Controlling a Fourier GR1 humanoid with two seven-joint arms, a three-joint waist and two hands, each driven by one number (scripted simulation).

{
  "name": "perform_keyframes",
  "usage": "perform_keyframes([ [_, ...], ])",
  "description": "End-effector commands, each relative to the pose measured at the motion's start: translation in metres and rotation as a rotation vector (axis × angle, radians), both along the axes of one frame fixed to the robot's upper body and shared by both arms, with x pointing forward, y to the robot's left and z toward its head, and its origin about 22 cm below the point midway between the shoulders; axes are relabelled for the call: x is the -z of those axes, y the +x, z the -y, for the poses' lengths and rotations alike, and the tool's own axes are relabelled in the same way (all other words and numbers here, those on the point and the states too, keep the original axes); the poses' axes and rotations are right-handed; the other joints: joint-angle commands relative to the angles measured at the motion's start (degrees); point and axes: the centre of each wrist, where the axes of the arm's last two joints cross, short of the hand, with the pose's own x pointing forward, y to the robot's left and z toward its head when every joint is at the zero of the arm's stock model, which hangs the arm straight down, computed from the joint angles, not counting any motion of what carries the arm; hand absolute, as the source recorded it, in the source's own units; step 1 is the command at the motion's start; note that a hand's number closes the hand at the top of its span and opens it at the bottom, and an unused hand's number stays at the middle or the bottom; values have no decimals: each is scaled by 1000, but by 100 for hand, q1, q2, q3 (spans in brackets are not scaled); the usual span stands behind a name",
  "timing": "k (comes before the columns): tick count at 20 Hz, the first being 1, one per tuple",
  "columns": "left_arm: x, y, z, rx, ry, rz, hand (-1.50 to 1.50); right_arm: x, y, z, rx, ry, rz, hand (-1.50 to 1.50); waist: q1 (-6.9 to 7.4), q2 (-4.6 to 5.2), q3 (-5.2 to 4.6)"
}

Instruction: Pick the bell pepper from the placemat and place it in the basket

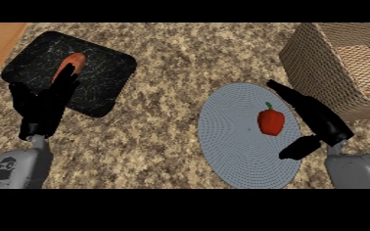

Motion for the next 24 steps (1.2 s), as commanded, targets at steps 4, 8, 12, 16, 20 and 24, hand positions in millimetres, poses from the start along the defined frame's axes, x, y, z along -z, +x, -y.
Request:
perform_keyframes([
  [4, 3, -8, -9, 15, -6, -11, 0, 8, 9, -13, 24, -54, 3, -150, 13, 3, 1],
  [8, 8, -9, -8, 12, 1, -11, 0, 34, 16, -7, 42, -73, 14, -150, 19, 5, 2],
  [12, -8, -12, -3, -6, 6, 0, 0, 28, 5, -18, -46, -183, 7, 150, 21, -2, 2],
  [16, 7, -7, -5, 0, 19, 3, 0, 46, 3, -28, -40, -191, 19, 150, 5, 2, 1],
  [20, -7, -1, -11, 1, 3, -5, 0, 52, 4, -39, -77, -187, 27, 150, 8, 2, 1],
  [24, -6, -17, -5, 7, 1, 8, 0, 68, -1, -26, -87, -220, 5, 150, 25, -1, 3],
])
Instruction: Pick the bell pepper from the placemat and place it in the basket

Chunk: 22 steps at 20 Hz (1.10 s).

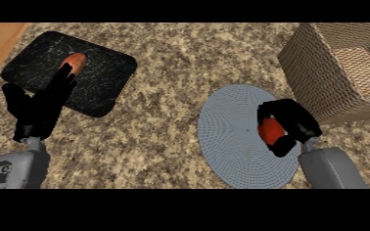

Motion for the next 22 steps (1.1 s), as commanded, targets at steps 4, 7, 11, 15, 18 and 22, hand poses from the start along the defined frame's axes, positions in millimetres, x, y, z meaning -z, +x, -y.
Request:
perform_keyframes([
  [4, 2, -6, -9, -46, 1, -23, 0, 8, -102, 4, -239, 54, -95, 150, -296, -24, 58],
  [7, 11, -14, -14, -68, 18, -28, 0, 10, -155, -8, -362, 95, -117, 150, -441, -54, 53],
  [11, 1, -12, -14, -67, -2, -13, 0, -4, -204, 13, -320, 284, -161, 150, -407, -19, 63],
  [15, 1, -14, -23, -76, 11, 1, 0, -21, -233, 1, -321, 597, -77, 150, -397, -7, 68],
  [18, 7, -13, -24, -78, 2, -19, 0, -73, -245, 7, -355, 645, 61, 150, -425, 6, 54],
  [22, -3, -9, -8, -42, -5, -6, 0, -121, -261, 20, -269, 653, 150, 150, -301, 21, 59],
])
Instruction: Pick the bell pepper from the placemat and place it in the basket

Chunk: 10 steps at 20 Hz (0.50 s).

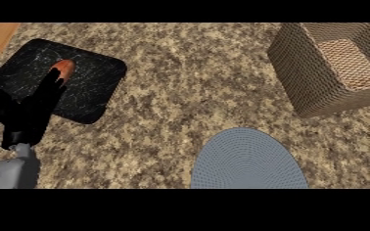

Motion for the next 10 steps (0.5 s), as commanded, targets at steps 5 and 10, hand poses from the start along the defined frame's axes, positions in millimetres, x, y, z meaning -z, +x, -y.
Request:
perform_keyframes([
  [5, -1, 6, -1, 13, -5, 2, 0, -74, -26, 17, 157, 36, 106, 150, 68, 42, -7],
  [10, 5, 5, 3, 34, 4, -3, 0, -96, -24, 21, 229, 16, 161, 150, 176, 65, -14],
])
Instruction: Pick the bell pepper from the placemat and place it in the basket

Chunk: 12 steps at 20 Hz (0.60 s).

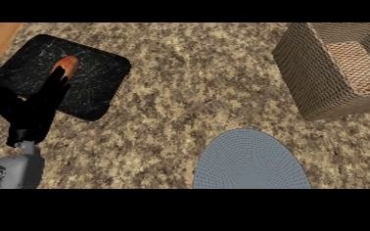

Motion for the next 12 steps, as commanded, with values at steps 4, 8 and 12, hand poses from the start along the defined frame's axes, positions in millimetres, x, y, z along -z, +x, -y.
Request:
perform_keyframes([
  [4, -6, 2, 13, 43, -10, 8, 0, -74, 1, -15, 105, -3, 159, 150, 185, 28, -7],
  [8, -12, 9, 8, 34, 7, 14, 0, -85, 11, -15, 171, 26, 191, 150, 259, 48, -12],
  [12, -10, 22, 4, 36, -8, 13, 0, -95, 36, -1, 256, -22, 206, 150, 261, 78, -13],
])
